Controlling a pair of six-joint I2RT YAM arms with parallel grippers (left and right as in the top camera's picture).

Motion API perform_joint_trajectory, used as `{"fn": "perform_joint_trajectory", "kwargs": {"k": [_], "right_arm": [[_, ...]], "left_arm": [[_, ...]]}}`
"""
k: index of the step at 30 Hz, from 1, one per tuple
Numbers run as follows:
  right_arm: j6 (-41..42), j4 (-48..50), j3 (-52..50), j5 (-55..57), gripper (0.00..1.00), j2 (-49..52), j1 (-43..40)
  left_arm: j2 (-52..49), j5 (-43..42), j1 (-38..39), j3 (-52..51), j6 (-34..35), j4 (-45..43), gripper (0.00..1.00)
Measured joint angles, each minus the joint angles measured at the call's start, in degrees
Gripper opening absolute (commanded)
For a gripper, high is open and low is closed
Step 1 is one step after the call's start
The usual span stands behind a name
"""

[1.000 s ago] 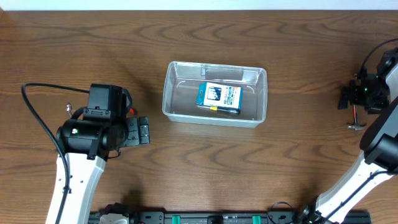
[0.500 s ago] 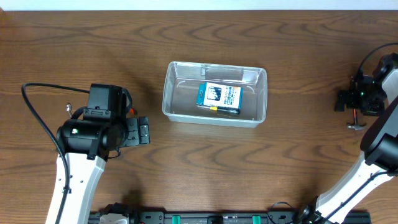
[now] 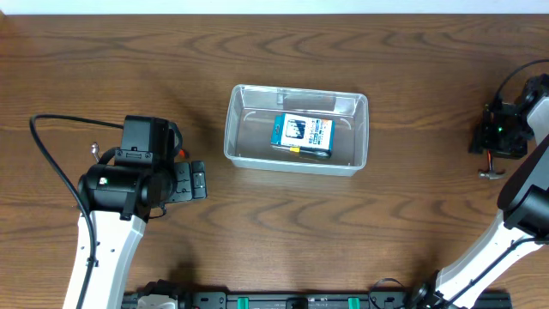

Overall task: Pack container
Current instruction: 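Lower the right gripper and grasp the hammer handle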

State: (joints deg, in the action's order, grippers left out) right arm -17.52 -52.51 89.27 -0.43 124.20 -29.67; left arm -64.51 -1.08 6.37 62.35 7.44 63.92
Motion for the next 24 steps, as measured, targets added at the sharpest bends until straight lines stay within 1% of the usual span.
{"fn": "perform_joint_trajectory", "kwargs": {"k": [1, 2, 4, 14, 20, 24], "right_arm": [[0.2, -0.02, 0.0, -0.02, 0.4, 0.0, 0.0], [0.33, -0.02, 0.0, -0.07, 0.34, 0.0, 0.0], [0.37, -0.07, 0.0, -0.09, 0.27, 0.0, -0.11], [1.46, -0.09, 0.0, -0.17, 0.23, 0.0, -0.22], [1.7, -0.11, 0.0, -0.2, 0.18, 0.0, -0.22], [1.81, -0.13, 0.0, -0.22, 0.12, 0.0, -0.22]], "left_arm": [[0.0, 0.0, 0.0, 0.0, 0.0, 0.0, 0.98], [0.0, 0.0, 0.0, 0.0, 0.0, 0.0, 0.98], [0.0, 0.0, 0.0, 0.0, 0.0, 0.0, 0.98], [0.0, 0.0, 0.0, 0.0, 0.0, 0.02, 0.98], [0.0, 0.0, 0.0, 0.0, 0.0, 0.02, 0.98], [0.0, 0.0, 0.0, 0.0, 0.0, 0.02, 0.98]]}}
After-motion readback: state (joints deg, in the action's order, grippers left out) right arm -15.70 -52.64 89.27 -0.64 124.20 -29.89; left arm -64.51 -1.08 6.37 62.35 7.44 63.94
